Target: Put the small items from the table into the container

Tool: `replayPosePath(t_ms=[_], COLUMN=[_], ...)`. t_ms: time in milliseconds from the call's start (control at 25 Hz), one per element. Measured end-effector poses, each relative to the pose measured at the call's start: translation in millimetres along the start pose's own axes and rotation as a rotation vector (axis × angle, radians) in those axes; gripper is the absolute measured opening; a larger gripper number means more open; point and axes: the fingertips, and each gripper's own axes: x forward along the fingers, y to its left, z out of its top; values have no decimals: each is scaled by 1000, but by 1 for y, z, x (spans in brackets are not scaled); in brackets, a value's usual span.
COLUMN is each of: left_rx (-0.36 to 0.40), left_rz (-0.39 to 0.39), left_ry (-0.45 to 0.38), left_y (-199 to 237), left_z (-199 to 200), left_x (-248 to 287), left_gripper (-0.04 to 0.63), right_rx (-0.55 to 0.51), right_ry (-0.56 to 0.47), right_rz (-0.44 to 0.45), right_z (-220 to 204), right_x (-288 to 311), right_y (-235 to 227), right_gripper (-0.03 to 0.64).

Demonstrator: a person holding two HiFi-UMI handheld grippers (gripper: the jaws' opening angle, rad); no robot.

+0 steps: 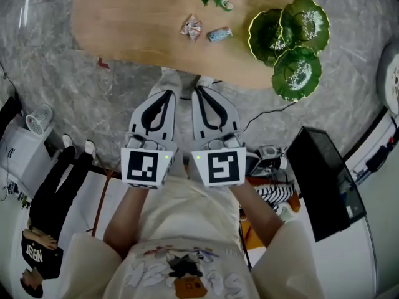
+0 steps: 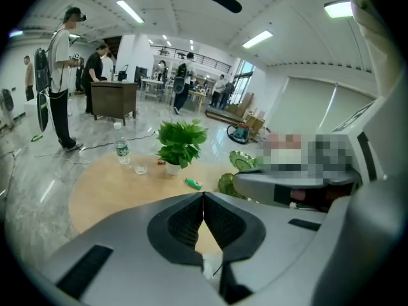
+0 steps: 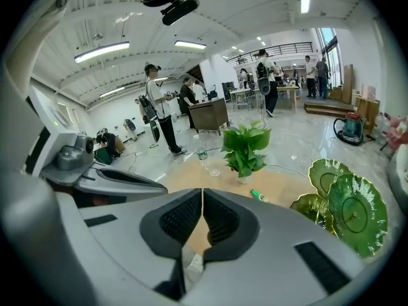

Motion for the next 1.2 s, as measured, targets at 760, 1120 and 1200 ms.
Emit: replayPosePath(t_ms=[760, 1120, 1200], left_rx=[-24, -50, -60], left_rz=[-1, 4, 16], left_ry=[38, 57, 59], left_y=[40, 57, 61], left_z=[-36, -52, -56], left_x=[51, 79, 84], left_gripper=[9, 9, 9], right_rx=[-10, 42, 38], right_ry=[67, 111, 117], right_rz=[1, 8, 12], right_z=[-46, -80, -85], right_x=[70, 98, 103], right_y=[-24, -39, -40], right_gripper=[9, 37, 44])
